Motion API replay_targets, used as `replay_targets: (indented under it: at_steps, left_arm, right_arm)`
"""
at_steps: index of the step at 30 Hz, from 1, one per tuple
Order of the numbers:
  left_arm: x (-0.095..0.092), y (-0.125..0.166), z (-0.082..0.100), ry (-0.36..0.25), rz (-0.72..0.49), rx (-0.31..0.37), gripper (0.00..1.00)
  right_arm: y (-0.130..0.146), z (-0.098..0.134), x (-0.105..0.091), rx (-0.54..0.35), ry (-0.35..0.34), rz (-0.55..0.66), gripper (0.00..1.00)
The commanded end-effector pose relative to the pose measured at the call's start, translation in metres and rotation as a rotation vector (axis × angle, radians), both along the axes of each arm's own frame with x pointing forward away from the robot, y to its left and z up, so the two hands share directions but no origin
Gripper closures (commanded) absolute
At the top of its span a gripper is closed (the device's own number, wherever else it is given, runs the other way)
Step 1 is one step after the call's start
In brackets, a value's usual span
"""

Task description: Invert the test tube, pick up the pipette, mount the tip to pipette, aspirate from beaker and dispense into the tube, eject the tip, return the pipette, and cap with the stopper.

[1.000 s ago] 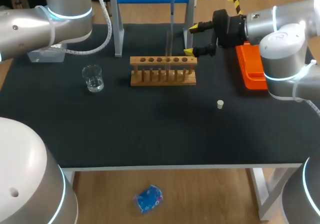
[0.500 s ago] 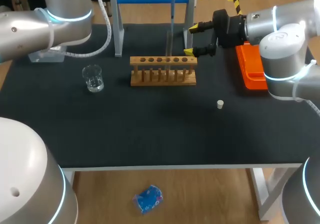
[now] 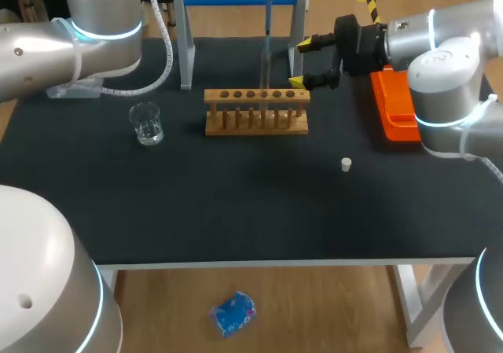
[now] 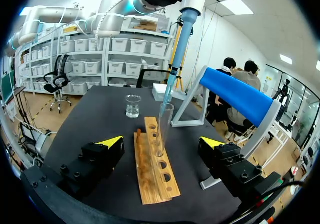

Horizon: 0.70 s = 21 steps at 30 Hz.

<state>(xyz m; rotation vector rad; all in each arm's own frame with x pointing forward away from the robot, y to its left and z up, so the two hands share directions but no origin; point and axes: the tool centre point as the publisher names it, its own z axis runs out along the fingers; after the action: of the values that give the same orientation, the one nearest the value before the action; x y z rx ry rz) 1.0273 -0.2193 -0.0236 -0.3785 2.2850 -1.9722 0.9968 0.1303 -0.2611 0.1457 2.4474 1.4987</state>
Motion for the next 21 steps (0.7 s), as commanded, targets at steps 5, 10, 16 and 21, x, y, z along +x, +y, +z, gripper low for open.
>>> replay_targets:
  at_steps: [5,10,16,21]
  left_arm:
    - [0.0001,-0.0014,-0.0036,-0.013,0.008,-0.007,1.00]
    - [0.0022,-0.0024,-0.0051,-0.023,0.009,-0.011,1.00]
    - [0.0032,-0.0032,-0.0077,-0.031,0.011,-0.014,1.00]
    - [0.0015,-0.0035,-0.0115,-0.033,0.017,-0.015,1.00]
  right_arm:
    - [-0.0001,0.0001,-0.0006,-0.001,0.000,-0.001,0.00]
    - [-0.0001,0.0001,-0.0006,-0.001,0.000,-0.001,0.00]
    - [-0.0001,0.0001,-0.0006,-0.001,0.000,-0.001,0.00]
    - [-0.0001,0.0001,-0.0006,-0.001,0.000,-0.001,0.00]
